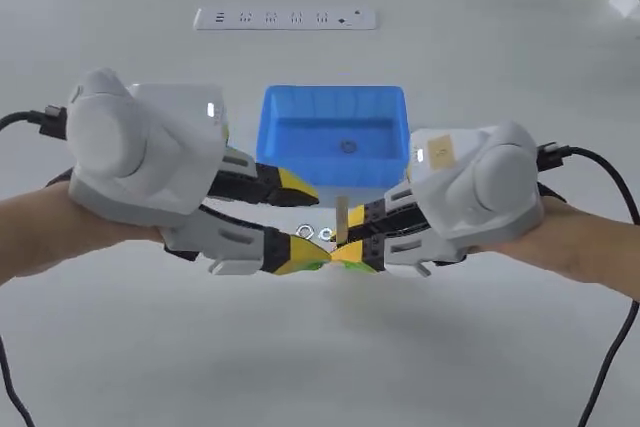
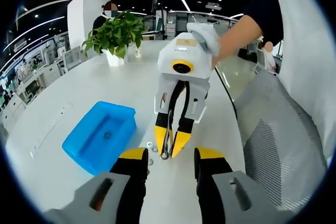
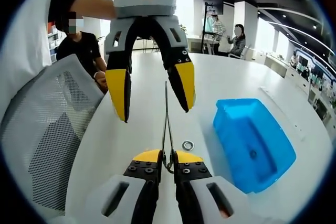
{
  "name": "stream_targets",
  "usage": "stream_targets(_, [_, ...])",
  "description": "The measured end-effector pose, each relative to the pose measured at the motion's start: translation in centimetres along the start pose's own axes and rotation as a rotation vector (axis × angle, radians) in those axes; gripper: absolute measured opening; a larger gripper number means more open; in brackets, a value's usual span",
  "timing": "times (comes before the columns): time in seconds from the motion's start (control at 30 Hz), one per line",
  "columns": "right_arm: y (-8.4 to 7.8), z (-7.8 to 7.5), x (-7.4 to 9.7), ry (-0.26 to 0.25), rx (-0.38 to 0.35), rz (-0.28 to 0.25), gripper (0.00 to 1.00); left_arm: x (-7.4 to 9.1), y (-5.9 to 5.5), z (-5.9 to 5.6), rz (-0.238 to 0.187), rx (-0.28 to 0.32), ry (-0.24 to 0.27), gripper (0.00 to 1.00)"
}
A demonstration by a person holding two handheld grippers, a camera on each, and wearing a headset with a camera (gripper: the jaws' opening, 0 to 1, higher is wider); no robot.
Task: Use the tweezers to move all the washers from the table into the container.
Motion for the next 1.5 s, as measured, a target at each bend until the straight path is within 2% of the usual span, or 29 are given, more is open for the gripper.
stream_targets(0.1, [0.7,-0.4,0.7,-0.019,-0.01,-0.019,0.1,1.1,-0.8,-0.3,-0.005,0.041,0.04,0.49])
stream_targets(0.23, [1.5,-0.7,1.7,-0.028,-0.014,-0.029,0.1,2.5,-2.1,-0.9,-0.002,0.076,0.077,0.52])
stream_targets(0.3, [1.6,-0.9,1.9,-0.027,-0.01,-0.029,0.1,3.1,-2.5,-0.9,-0.006,0.09,0.105,0.57])
stream_targets(0.37, [2.0,-0.7,2.5,-0.021,-0.009,-0.03,0.1,3.5,-2.6,-1.1,-0.008,0.111,0.117,0.6])
stream_targets(0.5, [2.0,-0.8,3.3,-0.028,-0.002,-0.024,0.1,4.1,-2.6,-1.7,-0.02,0.108,0.143,0.66])
stream_targets(0.57, [2.2,-0.9,3.7,-0.032,0.0,-0.022,0.1,4.3,-2.5,-1.8,-0.045,0.137,0.15,0.69])
stream_targets(0.63, [2.6,-1.1,4.2,-0.039,0.003,-0.023,0.1,4.3,-2.6,-1.9,-0.049,0.173,0.156,0.75])
stream_targets(0.73, [3.3,-1.1,4.7,-0.044,0.011,-0.027,0.1,4.6,-2.9,-1.9,-0.039,0.152,0.175,0.78])
stream_targets(0.93, [5.0,-1.5,5.3,-0.044,0.037,-0.033,0.1,5.3,-3.1,-2.1,-0.052,0.155,0.196,0.86])
stream_targets(1.13, [6.7,-3.1,5.7,-0.05,0.057,-0.047,0.1,5.4,-3.5,-2.5,-0.054,0.161,0.2,0.94])
stream_targets(1.27, [7.4,-4.6,5.6,-0.065,0.067,-0.048,0.1,5.1,-4.0,-2.8,-0.068,0.194,0.192,0.98])
stream_targets(1.4, [7.6,-6.5,5.0,-0.092,0.066,-0.047,0.1,4.7,-4.8,-2.9,-0.052,0.197,0.204,0.99])
stream_targets(1.43, [7.6,-6.9,4.9,-0.097,0.062,-0.047,0.1,4.8,-4.8,-2.7,-0.06,0.208,0.22,0.99])
stream_targets(1.5, [7.5,-7.7,4.6,-0.109,0.058,-0.044,0.1,4.8,-4.8,-2.7,-0.072,0.219,0.219,0.99])
Point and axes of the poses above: the centre of the closed fingertips' face, and the gripper's own axes: x roughly backward along the fingers, z roughly to its left, y roughly out of its top, the point moved 4 cm from there along x, roughly backward along the fingers, and after that the axes turned 1 degree about -x, right-handed, at the moved point
